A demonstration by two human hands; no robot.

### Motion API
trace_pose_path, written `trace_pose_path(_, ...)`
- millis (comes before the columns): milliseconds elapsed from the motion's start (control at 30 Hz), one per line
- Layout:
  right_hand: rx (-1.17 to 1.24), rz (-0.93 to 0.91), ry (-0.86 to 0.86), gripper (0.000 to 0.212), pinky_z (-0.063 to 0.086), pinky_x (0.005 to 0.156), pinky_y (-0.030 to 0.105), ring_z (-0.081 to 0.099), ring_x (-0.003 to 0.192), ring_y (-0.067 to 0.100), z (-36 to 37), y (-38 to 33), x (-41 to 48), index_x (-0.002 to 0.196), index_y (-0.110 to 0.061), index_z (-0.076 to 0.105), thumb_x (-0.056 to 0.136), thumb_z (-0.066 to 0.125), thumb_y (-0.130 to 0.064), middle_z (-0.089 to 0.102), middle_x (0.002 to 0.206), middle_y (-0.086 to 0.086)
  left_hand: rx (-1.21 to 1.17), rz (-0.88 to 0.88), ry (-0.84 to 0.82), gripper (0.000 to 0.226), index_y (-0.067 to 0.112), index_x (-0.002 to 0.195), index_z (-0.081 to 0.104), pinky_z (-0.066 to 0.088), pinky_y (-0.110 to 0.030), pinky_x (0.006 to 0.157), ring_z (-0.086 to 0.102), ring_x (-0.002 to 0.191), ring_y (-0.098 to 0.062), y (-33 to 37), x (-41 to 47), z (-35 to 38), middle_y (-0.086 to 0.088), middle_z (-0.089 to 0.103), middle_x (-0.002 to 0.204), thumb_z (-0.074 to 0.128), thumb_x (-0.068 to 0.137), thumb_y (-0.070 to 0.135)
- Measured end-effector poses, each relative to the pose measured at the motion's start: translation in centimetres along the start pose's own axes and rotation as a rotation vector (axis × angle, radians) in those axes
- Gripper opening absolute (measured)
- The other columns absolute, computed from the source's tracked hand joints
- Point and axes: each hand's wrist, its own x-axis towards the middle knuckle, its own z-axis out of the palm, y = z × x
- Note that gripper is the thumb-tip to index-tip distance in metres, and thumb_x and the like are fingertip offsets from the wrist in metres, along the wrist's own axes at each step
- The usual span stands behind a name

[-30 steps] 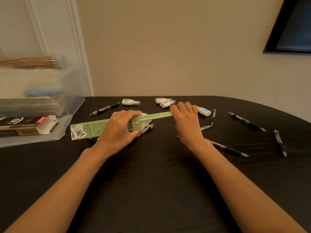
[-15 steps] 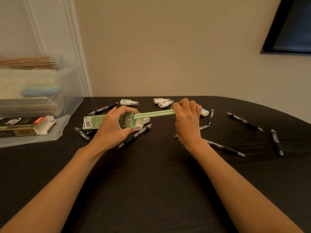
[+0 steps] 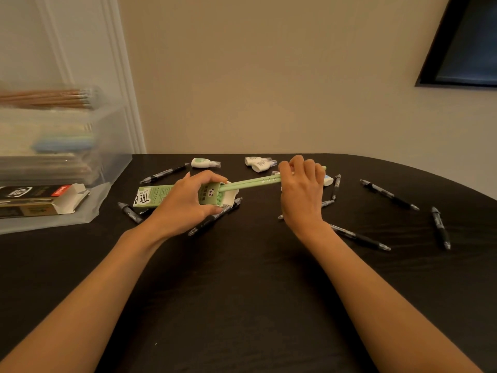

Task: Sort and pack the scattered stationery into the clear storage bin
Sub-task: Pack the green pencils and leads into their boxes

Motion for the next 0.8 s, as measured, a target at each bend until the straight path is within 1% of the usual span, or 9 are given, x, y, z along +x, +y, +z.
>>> trace_pose_path(100,0.001,-0.032,0.037,0.032,0.026,0.073,0.031,0.040,0.076,0.023,-0.2,-0.2,0.0,0.080,-0.005,0.062,0.053,0.069,0.010,0.058,0.080,0.011,0.020,-0.023,-0.010,0.048,0.028,0.117,0.054,0.038,-0.035,0.099,0.047,0.109,-0.013,-0.1,0.1,0.1,0.012,0.051,0.109,0.074,0.076,0.011)
trace_pose_path(233,-0.018,-0.175,0.070,0.034,0.026,0.074,0.031,0.033,0.080,0.022,-0.6,-2.3,-0.4,0.090,-0.006,0.046,0.058,0.041,0.007,0.061,0.084,0.011,0.048,-0.065,-0.033,0.053,0.027,0.125,0.052,0.038,-0.028,0.089,0.046,0.109,-0.013,-0.2,0.3,0.7,0.000,0.054,0.122,0.074,0.077,0.018)
trace_pose_path(300,-0.014,-0.217,0.039,0.038,0.028,0.075,0.031,0.037,0.083,0.021,-0.5,-3.6,-0.6,0.096,-0.005,0.045,0.059,0.050,0.001,0.062,0.086,0.008,0.075,-0.066,-0.034,0.055,0.026,0.128,0.051,0.037,-0.027,0.090,0.046,0.112,-0.015,-0.1,0.4,1.1,-0.002,0.054,0.124,0.073,0.078,0.020)
trace_pose_path(400,0.075,-0.178,-0.054,0.066,0.042,0.077,0.032,0.054,0.081,0.023,-0.5,-4.4,-0.4,0.108,-0.003,0.053,0.046,0.072,-0.001,0.061,0.090,0.009,0.096,-0.074,-0.025,0.057,0.024,0.131,0.048,0.037,-0.029,0.092,0.045,0.116,-0.017,-0.1,0.4,1.2,-0.003,0.052,0.126,0.072,0.079,0.022)
trace_pose_path(500,0.191,0.020,-0.119,0.061,0.042,0.089,0.038,0.052,0.092,0.029,-0.9,-3.7,0.0,0.112,0.000,0.050,0.054,0.064,0.011,0.059,0.099,0.016,0.107,-0.078,-0.028,0.059,0.024,0.133,0.047,0.037,-0.027,0.089,0.045,0.113,-0.016,-0.1,0.2,1.2,-0.002,0.052,0.122,0.073,0.079,0.022)
trace_pose_path(567,0.340,0.241,-0.337,0.048,0.037,0.095,0.036,0.049,0.105,0.030,-1.5,-3.0,0.3,0.120,-0.001,0.048,0.073,0.056,0.010,0.051,0.117,0.018,0.115,-0.066,-0.012,0.059,0.024,0.132,0.048,0.036,-0.024,0.086,0.044,0.107,-0.012,0.0,0.2,1.4,-0.001,0.052,0.120,0.073,0.079,0.022)
trace_pose_path(633,0.577,0.423,-0.560,0.043,0.037,0.087,0.027,0.048,0.108,0.024,-2.2,-2.7,0.2,0.126,-0.005,0.042,0.085,0.047,0.006,0.043,0.127,0.013,0.126,-0.053,0.005,0.057,0.023,0.131,0.049,0.032,-0.021,0.083,0.041,0.099,-0.007,0.1,0.3,1.7,0.000,0.053,0.118,0.072,0.080,0.021)
trace_pose_path(733,0.974,0.492,-0.674,0.061,0.035,0.098,0.023,0.043,0.125,0.021,-3.0,-3.4,0.5,0.134,-0.008,0.035,0.080,0.035,0.018,0.045,0.133,0.011,0.142,-0.041,0.035,0.055,0.022,0.130,0.051,0.029,-0.018,0.080,0.039,0.095,-0.005,0.2,0.6,2.4,-0.001,0.055,0.115,0.072,0.080,0.019)
trace_pose_path(800,1.223,0.593,-0.731,0.078,0.030,0.108,0.023,0.033,0.136,0.017,-3.3,-3.7,1.1,0.142,-0.011,0.028,0.073,0.028,0.026,0.037,0.145,0.008,0.137,-0.043,0.066,0.055,0.021,0.130,0.051,0.029,-0.017,0.080,0.041,0.096,-0.006,0.3,0.8,2.7,-0.002,0.055,0.116,0.072,0.079,0.018)
